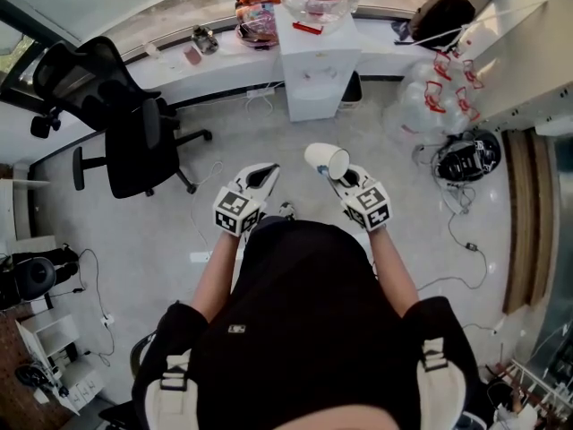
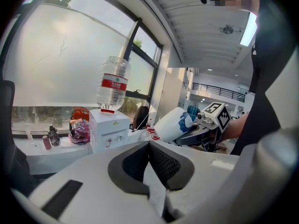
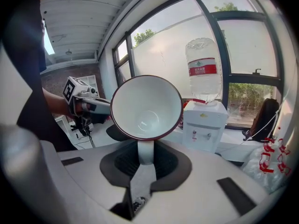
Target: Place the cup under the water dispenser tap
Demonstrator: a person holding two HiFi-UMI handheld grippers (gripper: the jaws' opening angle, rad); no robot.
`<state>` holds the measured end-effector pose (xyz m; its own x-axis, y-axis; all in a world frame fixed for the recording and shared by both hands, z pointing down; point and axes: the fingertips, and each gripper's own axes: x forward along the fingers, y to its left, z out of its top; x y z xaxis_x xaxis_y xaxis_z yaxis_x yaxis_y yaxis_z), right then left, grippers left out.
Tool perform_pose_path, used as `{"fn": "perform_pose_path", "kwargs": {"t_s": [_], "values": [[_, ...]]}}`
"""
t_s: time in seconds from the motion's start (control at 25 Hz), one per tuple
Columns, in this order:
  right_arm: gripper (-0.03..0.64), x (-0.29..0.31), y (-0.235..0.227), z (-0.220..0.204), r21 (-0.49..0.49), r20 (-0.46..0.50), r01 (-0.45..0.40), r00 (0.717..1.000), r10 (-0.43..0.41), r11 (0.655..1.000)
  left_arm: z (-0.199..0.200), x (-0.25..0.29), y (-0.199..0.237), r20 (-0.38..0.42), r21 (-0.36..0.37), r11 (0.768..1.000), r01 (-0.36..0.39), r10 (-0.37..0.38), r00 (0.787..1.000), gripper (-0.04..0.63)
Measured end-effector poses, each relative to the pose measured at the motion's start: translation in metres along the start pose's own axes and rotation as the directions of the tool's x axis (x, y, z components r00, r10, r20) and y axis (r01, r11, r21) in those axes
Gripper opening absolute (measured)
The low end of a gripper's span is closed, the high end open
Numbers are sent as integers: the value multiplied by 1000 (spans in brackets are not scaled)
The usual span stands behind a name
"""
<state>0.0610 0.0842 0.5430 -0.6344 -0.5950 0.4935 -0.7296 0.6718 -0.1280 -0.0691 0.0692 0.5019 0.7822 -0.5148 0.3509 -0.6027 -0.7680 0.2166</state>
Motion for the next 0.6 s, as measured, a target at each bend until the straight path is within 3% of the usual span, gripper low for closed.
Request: {"fn": "perform_pose_path", "kwargs": {"t_s": [0.6], "values": [[37,36,-4,11,14,-35,51,998,-51,999,-1,4,50,-20,-5,999,46,-46,999,0]]}}
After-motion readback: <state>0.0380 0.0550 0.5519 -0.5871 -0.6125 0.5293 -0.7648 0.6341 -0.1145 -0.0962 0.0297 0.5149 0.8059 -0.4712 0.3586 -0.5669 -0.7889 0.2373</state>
